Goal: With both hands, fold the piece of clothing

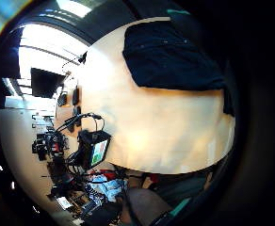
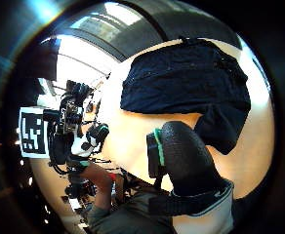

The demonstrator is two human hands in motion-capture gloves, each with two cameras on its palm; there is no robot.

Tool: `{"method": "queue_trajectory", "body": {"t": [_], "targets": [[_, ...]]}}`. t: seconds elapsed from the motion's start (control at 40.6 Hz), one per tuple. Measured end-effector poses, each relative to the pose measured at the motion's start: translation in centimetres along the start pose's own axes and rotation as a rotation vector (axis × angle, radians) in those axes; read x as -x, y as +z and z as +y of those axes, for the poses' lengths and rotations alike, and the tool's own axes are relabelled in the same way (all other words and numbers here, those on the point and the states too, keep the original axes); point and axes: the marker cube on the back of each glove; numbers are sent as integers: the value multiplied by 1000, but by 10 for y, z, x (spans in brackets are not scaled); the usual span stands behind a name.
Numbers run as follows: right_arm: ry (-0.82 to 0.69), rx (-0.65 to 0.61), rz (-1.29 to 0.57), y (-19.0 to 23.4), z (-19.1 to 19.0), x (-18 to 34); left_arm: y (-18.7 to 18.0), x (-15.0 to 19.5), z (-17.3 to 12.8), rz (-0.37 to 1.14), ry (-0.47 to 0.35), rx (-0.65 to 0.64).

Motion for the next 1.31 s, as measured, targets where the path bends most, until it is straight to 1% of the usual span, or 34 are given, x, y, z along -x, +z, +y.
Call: {"method": "queue_trajectory", "body": {"t": [0.32, 0.419, 0.566, 0.665, 0.764, 0.862, 0.985, 1.108, 1.231, 1.305], "targets": [[-8, 15, -11, -3, 3, 1, 6, -12, 0, -2, 26, 12], [-13, 16, -12, -6, 5, 2, 3, -10, 2, 5, 17, 13], [-10, 8, 4, 4, -3, -2, 2, -7, -1, 24, 20, -3], [-18, 15, 5, 0, -2, -1, 0, -4, 0, 23, 12, 1], [-23, 16, 11, -6, -2, -1, 0, -3, -4, 25, 16, -27], [-12, 7, 42, -7, -8, -7, 0, -6, -11, 54, 33, -88], [-8, -3, 45, -2, -18, -17, 8, -4, -24, 68, 23, -148], [-7, 20, 17, 12, -28, -30, 19, -3, -35, 97, 17, -132], [12, 47, -11, 44, -44, -48, 52, 4, -56, 119, 7, -86], [10, 68, -30, 52, -44, -54, 55, 7, -60, 106, -3, -107]]}}
